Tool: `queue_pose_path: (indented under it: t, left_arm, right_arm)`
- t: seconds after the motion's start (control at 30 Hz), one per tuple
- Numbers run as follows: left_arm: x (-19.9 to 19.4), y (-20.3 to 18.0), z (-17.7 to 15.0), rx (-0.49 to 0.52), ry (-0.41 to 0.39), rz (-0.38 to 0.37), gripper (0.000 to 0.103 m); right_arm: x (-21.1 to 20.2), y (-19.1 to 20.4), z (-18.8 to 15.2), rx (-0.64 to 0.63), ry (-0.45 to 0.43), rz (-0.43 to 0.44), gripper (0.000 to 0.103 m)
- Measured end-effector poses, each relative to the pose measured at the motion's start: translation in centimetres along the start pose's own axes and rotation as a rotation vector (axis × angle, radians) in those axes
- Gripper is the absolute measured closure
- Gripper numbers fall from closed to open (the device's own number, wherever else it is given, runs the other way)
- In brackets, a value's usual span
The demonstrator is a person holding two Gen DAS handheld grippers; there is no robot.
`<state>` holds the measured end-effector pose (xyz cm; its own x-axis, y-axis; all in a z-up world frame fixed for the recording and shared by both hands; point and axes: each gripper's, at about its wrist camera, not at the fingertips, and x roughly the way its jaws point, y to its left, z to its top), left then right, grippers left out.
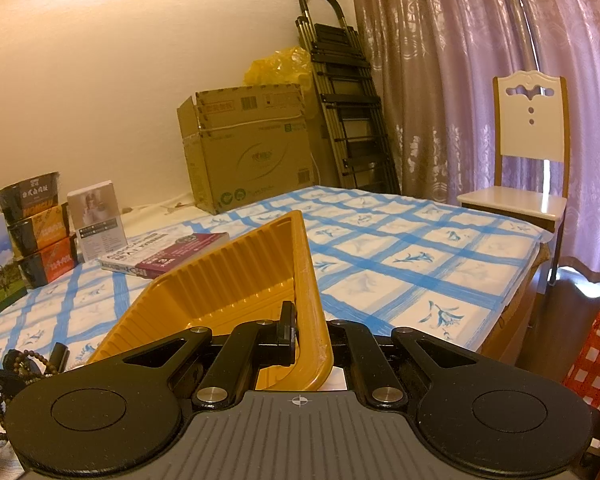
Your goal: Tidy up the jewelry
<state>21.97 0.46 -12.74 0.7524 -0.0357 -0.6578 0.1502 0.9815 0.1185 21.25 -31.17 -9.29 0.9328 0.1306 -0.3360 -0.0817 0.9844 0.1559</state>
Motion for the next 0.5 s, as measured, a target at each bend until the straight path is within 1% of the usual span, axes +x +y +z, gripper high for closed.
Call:
queue_pose_path:
  t: [0.17, 0.3, 0.4, 0.5]
  left_arm:
    - [-2.7, 0.3, 1.5, -0.05, -0.06, -0.041, 0.097]
    - [-4.8, 0.5, 3.0, -0.1, -0.108, -0.089, 0.097]
    - [-5.8, -0.1, 4.3, -0.121, -0.135, -0.143, 0.097]
    - [-6.2, -1.3, 5.6, -0.145, -0.159, -0.224, 0.097]
  right_arm:
    - [0.0, 0.0, 0.0, -0.001, 0.0, 0.001, 0.097]
    - [-0.1, 0.0, -0.1, -0.004, 0.001, 0.003, 0.097]
    - [-0.1, 0.0, -0.1, -0.004, 0.001, 0.004, 0.097]
    - [-0.1, 0.0, -0.1, -0.001, 0.004, 0.004, 0.097]
